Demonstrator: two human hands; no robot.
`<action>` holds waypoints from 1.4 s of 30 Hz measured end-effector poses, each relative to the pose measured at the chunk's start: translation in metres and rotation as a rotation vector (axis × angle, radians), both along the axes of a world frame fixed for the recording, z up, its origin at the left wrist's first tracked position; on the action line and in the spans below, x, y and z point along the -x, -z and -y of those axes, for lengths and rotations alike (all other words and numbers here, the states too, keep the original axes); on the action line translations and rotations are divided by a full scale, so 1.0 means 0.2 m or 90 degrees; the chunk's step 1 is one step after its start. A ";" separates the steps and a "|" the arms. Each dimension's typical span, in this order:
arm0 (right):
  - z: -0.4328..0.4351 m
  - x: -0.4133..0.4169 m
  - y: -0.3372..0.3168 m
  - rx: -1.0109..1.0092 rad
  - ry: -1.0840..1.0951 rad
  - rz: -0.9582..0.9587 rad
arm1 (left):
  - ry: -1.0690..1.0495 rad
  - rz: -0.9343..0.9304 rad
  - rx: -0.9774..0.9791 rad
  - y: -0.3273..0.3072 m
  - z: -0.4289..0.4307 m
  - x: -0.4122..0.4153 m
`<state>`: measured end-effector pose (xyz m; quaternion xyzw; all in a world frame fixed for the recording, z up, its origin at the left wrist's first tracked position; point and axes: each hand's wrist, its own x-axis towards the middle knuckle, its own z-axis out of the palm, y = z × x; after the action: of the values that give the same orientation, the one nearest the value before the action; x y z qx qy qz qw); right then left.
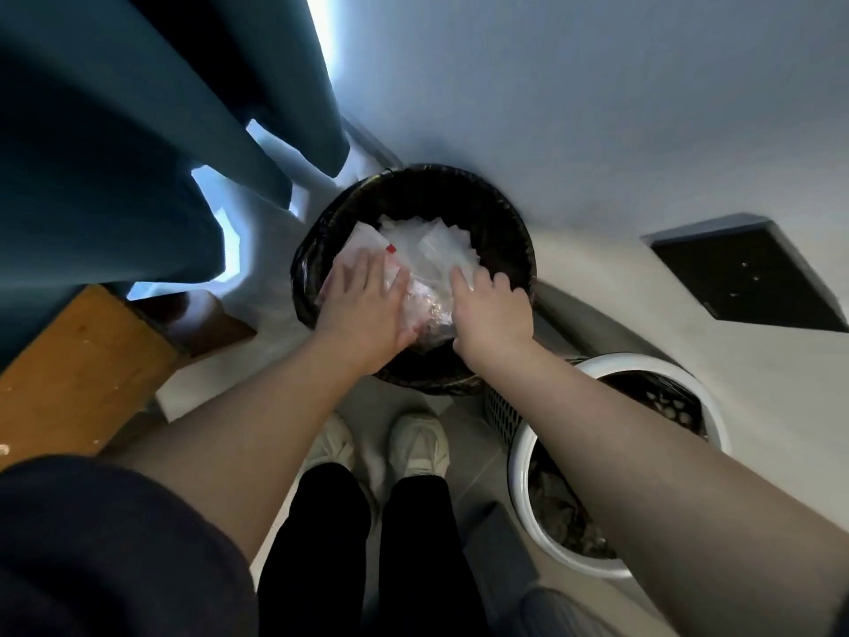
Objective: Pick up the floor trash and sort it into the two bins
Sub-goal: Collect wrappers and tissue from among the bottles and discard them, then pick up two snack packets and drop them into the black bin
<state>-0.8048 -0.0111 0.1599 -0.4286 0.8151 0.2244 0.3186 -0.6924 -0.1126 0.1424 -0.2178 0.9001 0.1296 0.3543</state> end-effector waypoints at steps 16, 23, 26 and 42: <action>0.06 -0.02 0.44 -0.119 -0.071 0.171 | 0.119 0.208 0.070 0.33 0.00 0.06; 0.08 -0.02 0.24 -0.112 -0.071 0.147 | 0.173 0.176 0.103 0.08 0.01 0.04; 0.05 -0.02 -0.01 -0.093 -0.077 0.129 | 0.174 0.158 0.109 -0.15 0.01 -0.05; -0.17 -0.52 -2.06 0.137 -0.058 0.058 | -0.236 -0.038 0.112 -2.23 -0.16 -0.75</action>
<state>-0.7001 0.0229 0.5725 -0.5065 0.7989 0.1306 0.2968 -0.5419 -0.0805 0.5893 -0.4058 0.8625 0.1200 0.2773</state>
